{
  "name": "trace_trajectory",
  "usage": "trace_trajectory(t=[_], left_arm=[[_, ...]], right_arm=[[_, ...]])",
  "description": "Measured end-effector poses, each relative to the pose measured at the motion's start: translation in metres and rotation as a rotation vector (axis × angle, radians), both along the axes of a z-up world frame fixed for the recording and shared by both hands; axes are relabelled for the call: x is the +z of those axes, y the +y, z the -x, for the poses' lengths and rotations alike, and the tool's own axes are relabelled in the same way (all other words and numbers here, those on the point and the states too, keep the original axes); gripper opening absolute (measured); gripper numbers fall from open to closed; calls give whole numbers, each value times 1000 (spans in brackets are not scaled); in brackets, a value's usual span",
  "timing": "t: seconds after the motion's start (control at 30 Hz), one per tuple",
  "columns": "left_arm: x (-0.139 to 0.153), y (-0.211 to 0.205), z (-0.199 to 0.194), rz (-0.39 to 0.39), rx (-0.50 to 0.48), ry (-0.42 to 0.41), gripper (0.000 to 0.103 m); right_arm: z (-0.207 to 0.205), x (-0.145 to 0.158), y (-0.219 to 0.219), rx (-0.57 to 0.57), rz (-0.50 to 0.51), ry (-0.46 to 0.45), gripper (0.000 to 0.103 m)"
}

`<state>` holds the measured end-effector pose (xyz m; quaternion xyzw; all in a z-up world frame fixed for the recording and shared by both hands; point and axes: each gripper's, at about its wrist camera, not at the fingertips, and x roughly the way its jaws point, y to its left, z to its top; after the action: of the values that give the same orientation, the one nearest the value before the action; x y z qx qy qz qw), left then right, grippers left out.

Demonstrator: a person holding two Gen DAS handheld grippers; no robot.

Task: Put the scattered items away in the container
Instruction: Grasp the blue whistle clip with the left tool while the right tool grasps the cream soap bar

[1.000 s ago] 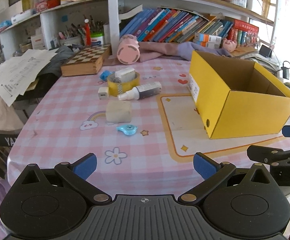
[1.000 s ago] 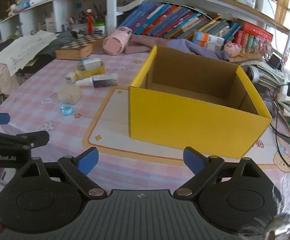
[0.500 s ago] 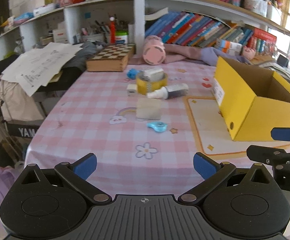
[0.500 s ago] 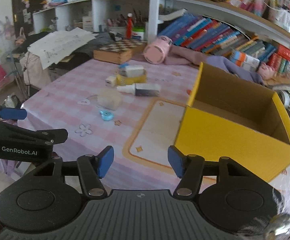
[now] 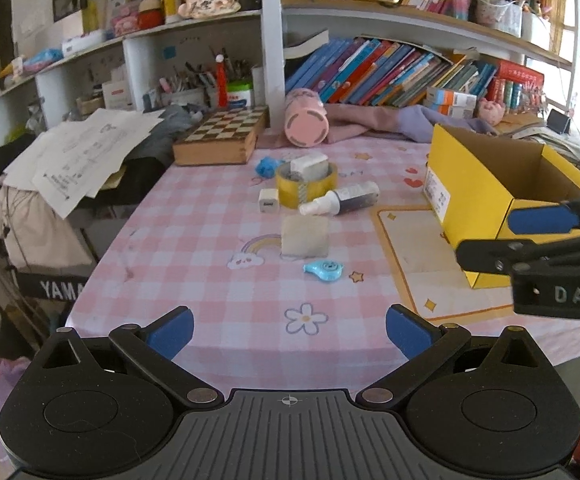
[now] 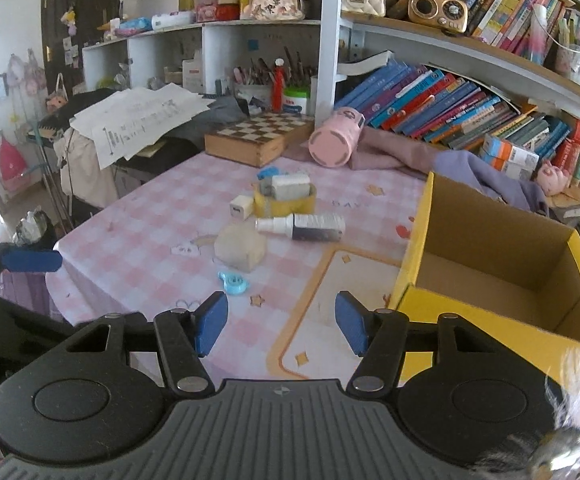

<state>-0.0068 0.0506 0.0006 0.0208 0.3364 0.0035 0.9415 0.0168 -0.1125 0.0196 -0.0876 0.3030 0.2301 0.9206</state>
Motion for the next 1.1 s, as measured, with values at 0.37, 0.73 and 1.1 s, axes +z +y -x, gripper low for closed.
trace_trajectory(t=[0.37,0.73,1.1], left_arm=[[-19,4,-42,1,-37,29,93],[-53,7,-101,57,-69,108,68],[-75,5,-134,95,-128,156,50]], right_arm=[[-47,0,20,35,-19,18,58],[-117,-17,48,71,33,112,58],[-163,-35,67,120,76,186,58]])
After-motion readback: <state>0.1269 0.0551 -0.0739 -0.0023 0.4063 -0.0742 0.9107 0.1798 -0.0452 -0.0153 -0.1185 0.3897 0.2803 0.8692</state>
